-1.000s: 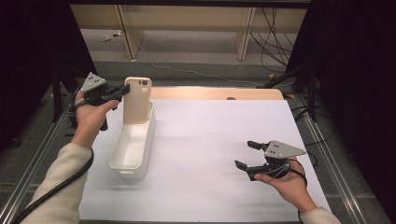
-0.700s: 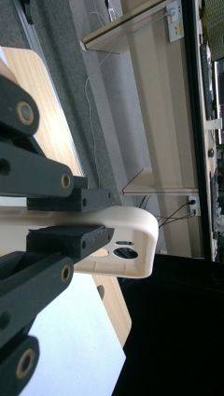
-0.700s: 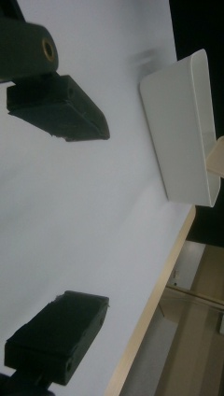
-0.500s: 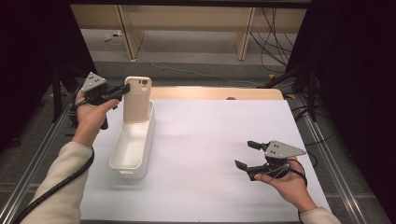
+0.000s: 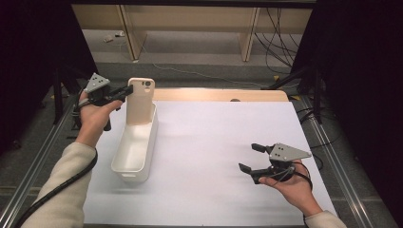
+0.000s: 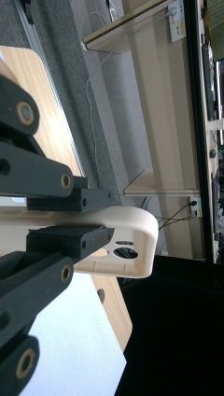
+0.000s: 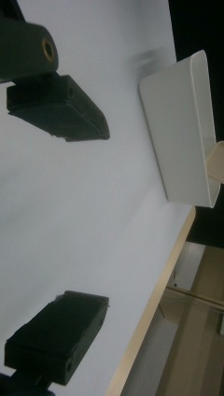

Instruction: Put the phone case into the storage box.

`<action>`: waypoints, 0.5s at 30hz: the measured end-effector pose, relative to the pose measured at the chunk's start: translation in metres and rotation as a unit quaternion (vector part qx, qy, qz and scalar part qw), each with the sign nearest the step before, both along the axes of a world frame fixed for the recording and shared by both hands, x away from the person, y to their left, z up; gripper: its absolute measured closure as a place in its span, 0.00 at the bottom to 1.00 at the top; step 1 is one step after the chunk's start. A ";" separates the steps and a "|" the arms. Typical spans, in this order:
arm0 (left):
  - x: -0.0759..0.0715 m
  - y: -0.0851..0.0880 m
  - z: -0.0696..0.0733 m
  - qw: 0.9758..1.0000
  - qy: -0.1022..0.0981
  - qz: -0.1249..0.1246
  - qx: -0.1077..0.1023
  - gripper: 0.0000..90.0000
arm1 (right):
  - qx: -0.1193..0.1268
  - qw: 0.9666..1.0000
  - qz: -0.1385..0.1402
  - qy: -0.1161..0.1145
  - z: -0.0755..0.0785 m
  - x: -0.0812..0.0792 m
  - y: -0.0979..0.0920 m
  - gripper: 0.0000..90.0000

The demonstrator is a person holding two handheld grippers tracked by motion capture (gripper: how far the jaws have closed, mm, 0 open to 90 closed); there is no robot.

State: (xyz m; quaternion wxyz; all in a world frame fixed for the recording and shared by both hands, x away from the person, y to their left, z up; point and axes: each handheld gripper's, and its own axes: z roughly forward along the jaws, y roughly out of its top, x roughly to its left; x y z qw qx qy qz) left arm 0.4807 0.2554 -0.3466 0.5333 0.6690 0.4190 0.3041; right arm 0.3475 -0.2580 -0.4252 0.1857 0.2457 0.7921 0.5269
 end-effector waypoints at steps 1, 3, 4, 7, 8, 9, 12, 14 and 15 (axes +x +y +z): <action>0.000 0.000 0.000 1.000 0.000 0.000 -0.001 0.91 | 0.000 1.000 0.000 0.000 0.000 0.000 0.000 0.20; 0.001 0.000 -0.001 1.000 0.001 0.002 -0.001 0.91 | 0.000 1.000 -0.001 0.000 0.000 0.000 0.000 0.20; 0.001 0.000 -0.002 1.000 0.001 0.003 -0.002 0.91 | 0.001 1.000 0.000 0.000 0.000 0.000 0.000 0.20; 0.002 0.000 -0.003 1.000 0.002 0.002 -0.001 0.91 | 0.000 1.000 0.000 0.000 0.000 0.000 0.000 0.20; 0.003 0.000 -0.004 1.000 0.002 0.002 -0.001 0.91 | 0.000 1.000 0.001 0.000 0.000 0.000 0.000 0.20; 0.003 0.000 -0.004 1.000 0.002 0.001 -0.001 0.91 | 0.000 1.000 0.001 0.000 0.000 0.000 0.000 0.20; 0.005 0.000 -0.005 1.000 0.001 0.001 -0.002 0.91 | 0.001 1.000 0.000 0.000 0.000 0.000 0.000 0.20; 0.006 0.000 -0.005 1.000 0.002 0.002 -0.001 0.91 | 0.001 1.000 0.000 0.000 0.000 0.000 0.000 0.20; 0.007 0.000 -0.005 1.000 0.002 0.002 0.000 0.91 | 0.001 1.000 0.000 0.000 0.000 0.000 0.000 0.20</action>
